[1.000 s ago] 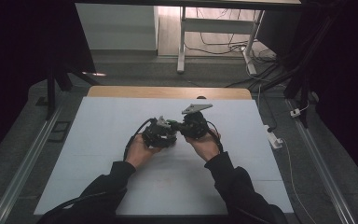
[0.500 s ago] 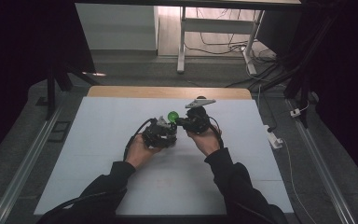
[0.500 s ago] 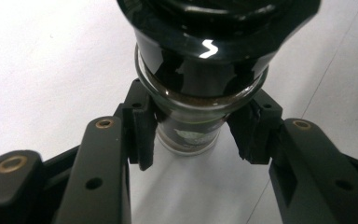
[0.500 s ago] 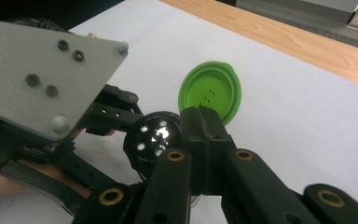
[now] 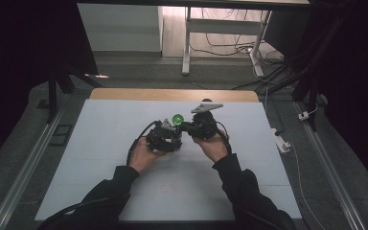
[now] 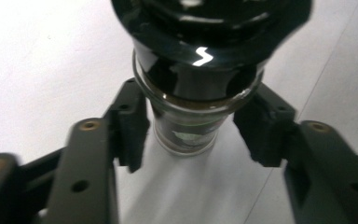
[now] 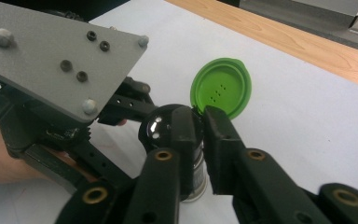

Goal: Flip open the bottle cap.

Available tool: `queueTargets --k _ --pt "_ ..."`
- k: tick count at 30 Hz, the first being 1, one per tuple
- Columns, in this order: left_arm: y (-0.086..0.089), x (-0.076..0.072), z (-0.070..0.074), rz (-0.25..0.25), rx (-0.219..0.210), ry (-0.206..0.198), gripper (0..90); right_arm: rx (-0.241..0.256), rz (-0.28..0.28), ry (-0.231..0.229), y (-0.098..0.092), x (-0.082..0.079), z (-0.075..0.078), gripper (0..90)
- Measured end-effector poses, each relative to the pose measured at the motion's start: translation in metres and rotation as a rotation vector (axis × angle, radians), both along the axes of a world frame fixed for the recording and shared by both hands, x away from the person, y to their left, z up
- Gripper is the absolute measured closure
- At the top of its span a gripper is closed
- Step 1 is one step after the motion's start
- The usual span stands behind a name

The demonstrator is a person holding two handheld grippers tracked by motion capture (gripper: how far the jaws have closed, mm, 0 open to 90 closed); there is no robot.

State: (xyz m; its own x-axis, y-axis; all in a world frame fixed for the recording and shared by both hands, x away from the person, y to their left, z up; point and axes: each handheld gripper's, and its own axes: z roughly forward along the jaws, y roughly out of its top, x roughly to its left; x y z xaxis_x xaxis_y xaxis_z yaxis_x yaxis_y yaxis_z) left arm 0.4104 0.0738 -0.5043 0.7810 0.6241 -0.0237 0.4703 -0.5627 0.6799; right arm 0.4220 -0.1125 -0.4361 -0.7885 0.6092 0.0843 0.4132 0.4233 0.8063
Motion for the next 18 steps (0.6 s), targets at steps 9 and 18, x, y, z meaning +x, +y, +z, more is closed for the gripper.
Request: queueTargets --k 9,18 --pt "0.011 -0.006 0.012 0.009 -0.048 -0.004 28.8 -0.006 -0.001 -0.004 -0.006 -0.009 0.005 67.8" --pt "0.026 -0.012 0.017 0.011 -0.071 0.038 20.1 -0.009 0.010 0.016 -0.011 -0.017 0.004 53.4"
